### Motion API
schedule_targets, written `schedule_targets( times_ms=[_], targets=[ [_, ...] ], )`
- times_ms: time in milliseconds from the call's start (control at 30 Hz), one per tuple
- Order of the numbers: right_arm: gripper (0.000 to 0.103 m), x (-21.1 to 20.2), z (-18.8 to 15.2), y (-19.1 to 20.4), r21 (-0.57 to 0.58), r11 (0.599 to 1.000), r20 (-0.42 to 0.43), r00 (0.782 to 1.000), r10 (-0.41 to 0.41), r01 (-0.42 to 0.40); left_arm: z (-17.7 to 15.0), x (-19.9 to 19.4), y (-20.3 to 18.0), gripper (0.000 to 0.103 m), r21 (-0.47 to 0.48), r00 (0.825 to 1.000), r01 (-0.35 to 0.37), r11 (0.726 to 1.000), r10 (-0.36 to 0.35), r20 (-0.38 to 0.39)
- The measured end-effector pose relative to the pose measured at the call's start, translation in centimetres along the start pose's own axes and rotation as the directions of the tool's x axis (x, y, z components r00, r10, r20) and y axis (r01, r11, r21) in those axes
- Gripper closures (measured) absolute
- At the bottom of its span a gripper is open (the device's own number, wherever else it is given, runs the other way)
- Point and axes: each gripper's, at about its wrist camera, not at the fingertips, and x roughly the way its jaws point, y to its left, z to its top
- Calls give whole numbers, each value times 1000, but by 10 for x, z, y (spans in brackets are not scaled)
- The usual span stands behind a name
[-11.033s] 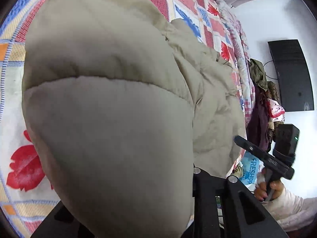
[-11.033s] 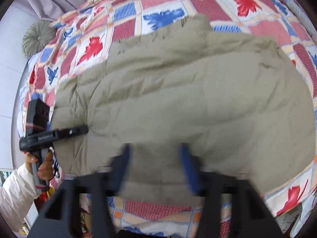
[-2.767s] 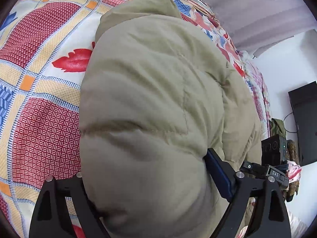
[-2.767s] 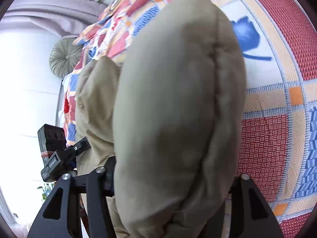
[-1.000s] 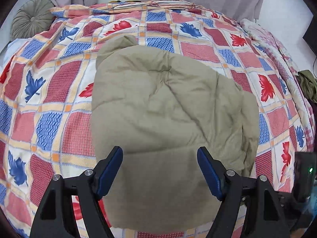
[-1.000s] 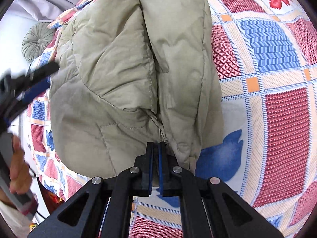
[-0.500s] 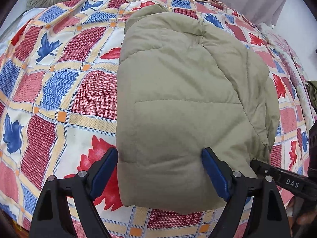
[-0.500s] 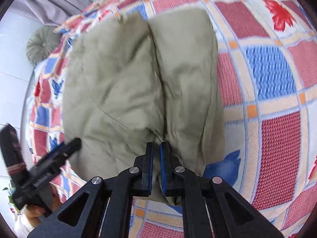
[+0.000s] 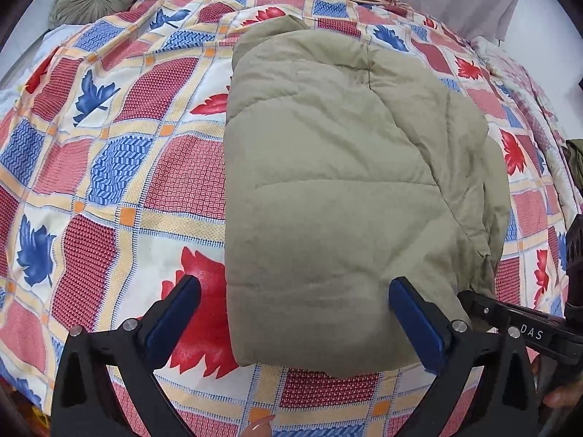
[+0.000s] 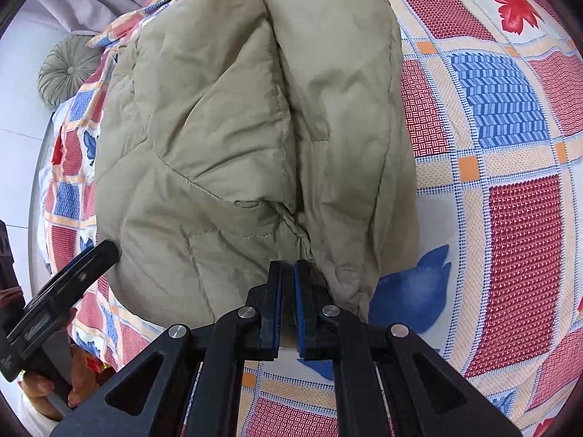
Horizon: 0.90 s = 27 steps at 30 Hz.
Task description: Fold large clothes
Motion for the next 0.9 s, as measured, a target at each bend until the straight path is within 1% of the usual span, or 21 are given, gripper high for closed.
schedule_targets(
  times_ms=[67, 167, 233, 400, 533, 700, 800, 833, 867, 900],
  targets=[
    [96, 1, -1, 1, 1, 1000, 2, 1000, -2, 2, -1, -1, 0, 0, 2, 1000, 1, 1000, -1, -5],
    [96, 2, -2, 4, -1, 1000, 4, 1000, -6, 7, -1, -2, 0, 0, 10, 999, -47, 999, 47, -8],
    [96, 1, -2, 6, -5, 1000, 4, 1000, -9, 9, -1, -4, 2, 0, 0, 999, -35, 999, 35, -7],
    [95, -11, -6, 10, -14, 1000, 10, 1000, -12, 12, -5, -12, 3, 0, -1, 998, -61, 998, 61, -22],
    [95, -27, -10, 14, -17, 1000, 14, 1000, -17, 17, -9, -29, 4, 0, -3, 998, -49, 999, 48, -26],
    [95, -53, -20, 20, -15, 999, 17, 999, -29, 29, -13, -57, 2, 0, 30, 997, -70, 997, 71, -33],
    [94, -71, -27, 24, -13, 999, 17, 999, -29, 29, -17, -77, 1, 0, 34, 997, -60, 998, 62, -39],
    [92, -77, -29, 26, -12, 999, 19, 999, -31, 31, -19, -86, 2, 0, 33, 998, -60, 998, 61, -35],
    [80, -84, -32, 28, -8, 999, 23, 999, -31, 31, -20, -94, 2, 0, 32, 998, -64, 997, 64, -28],
    [59, -90, -34, 29, -4, 1000, 31, 999, -28, 28, -23, -105, 3, 0, 32, 997, -74, 997, 75, -14]
  ],
)
